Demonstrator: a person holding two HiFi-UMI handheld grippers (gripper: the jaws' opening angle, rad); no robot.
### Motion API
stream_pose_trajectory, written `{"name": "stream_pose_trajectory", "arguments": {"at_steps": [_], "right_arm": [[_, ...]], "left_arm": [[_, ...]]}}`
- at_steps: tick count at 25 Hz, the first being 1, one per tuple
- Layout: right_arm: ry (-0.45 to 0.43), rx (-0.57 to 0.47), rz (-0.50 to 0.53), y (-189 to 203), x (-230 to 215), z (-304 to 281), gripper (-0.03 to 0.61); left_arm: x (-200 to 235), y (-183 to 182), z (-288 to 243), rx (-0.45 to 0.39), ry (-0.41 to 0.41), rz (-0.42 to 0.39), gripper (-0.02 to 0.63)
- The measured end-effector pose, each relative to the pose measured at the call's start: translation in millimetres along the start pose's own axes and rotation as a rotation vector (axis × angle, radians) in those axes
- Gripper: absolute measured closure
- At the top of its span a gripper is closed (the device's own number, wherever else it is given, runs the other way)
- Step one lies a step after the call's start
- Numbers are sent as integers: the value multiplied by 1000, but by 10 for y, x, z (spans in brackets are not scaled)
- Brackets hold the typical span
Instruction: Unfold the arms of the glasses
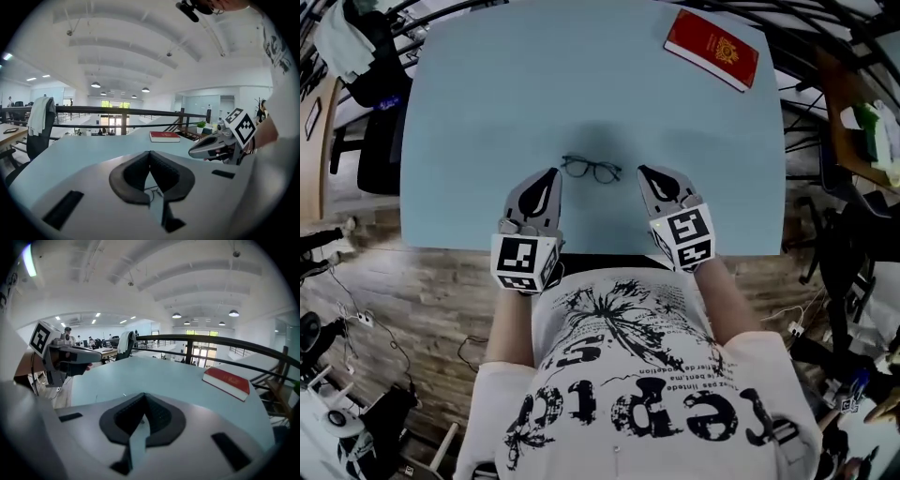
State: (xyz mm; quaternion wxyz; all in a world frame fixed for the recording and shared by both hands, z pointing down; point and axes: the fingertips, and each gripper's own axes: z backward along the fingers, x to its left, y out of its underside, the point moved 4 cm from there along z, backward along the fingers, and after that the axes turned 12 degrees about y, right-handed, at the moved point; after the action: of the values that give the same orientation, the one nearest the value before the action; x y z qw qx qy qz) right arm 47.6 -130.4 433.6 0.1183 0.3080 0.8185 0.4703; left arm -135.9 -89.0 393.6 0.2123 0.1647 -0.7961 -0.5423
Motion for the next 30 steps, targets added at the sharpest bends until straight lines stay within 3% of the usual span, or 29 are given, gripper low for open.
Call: {"name": "stream_pose_trajectory", "arguments": {"at_steps": [6,12,15,18,26,30], "right_arm": [[-89,159,90,356,-2,-172,568],[-151,306,184,704,-40,-372,563],[-188,362,300,807,-24,-515,503],[-227,392,409,883,19,-644,492],[-351,437,576,951,152,-792,494],[-372,446,669,975,188,-851,536]], "left_arm": [[-148,197,-341,120,159,-78,597],[-176,423,-576,220,212,-140,597],[-106,532,-654,257,228,-134,597],[-27,640,-712,296,245,-132,597],[42,883,-807,389,319,-143,597],[48,985,-849,463,355,-170,595]]}}
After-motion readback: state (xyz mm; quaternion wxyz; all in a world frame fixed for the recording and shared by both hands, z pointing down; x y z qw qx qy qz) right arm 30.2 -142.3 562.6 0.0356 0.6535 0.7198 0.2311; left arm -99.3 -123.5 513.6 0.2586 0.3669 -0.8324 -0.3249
